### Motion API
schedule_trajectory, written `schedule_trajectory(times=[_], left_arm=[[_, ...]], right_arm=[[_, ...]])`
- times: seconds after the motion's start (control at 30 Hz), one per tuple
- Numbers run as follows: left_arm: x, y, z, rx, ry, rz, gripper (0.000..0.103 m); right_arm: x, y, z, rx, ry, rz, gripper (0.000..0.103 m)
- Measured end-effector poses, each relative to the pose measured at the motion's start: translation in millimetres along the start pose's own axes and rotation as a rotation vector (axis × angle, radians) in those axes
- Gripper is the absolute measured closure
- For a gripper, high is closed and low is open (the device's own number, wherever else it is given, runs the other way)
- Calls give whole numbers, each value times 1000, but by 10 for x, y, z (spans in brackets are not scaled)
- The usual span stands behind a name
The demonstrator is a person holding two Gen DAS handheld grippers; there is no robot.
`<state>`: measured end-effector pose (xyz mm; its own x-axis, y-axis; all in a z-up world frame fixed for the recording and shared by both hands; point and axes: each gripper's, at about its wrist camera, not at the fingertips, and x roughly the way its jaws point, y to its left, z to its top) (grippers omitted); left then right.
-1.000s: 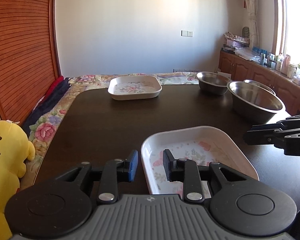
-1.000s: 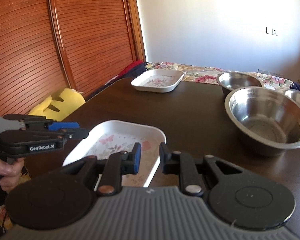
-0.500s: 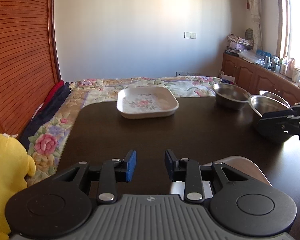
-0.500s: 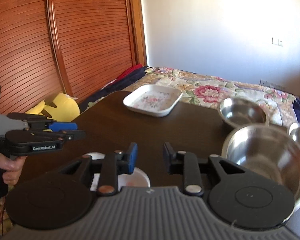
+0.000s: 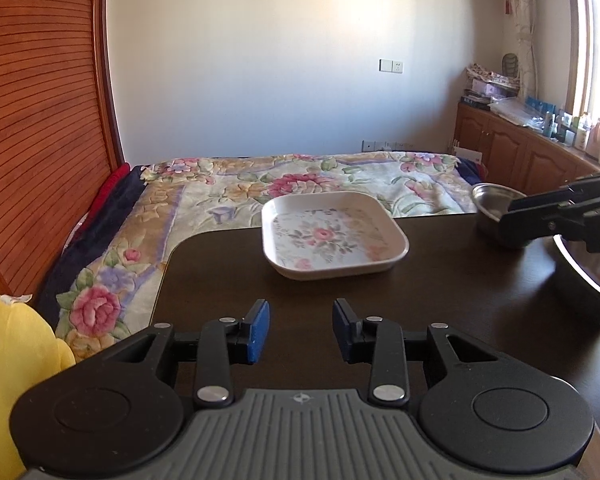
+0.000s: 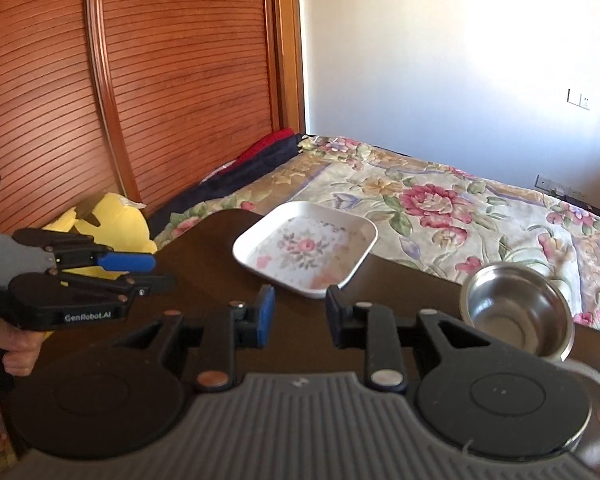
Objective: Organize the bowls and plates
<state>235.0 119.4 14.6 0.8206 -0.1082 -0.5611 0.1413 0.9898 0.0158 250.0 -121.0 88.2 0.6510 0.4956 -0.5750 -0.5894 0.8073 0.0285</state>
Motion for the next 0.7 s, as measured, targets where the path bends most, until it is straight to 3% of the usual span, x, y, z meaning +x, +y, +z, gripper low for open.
schedule_trajectory(times=[0.7], left_arm=[[790, 280, 338, -1, 47, 9, 63]], right_arm=[[936, -406, 269, 96, 113, -40, 73]])
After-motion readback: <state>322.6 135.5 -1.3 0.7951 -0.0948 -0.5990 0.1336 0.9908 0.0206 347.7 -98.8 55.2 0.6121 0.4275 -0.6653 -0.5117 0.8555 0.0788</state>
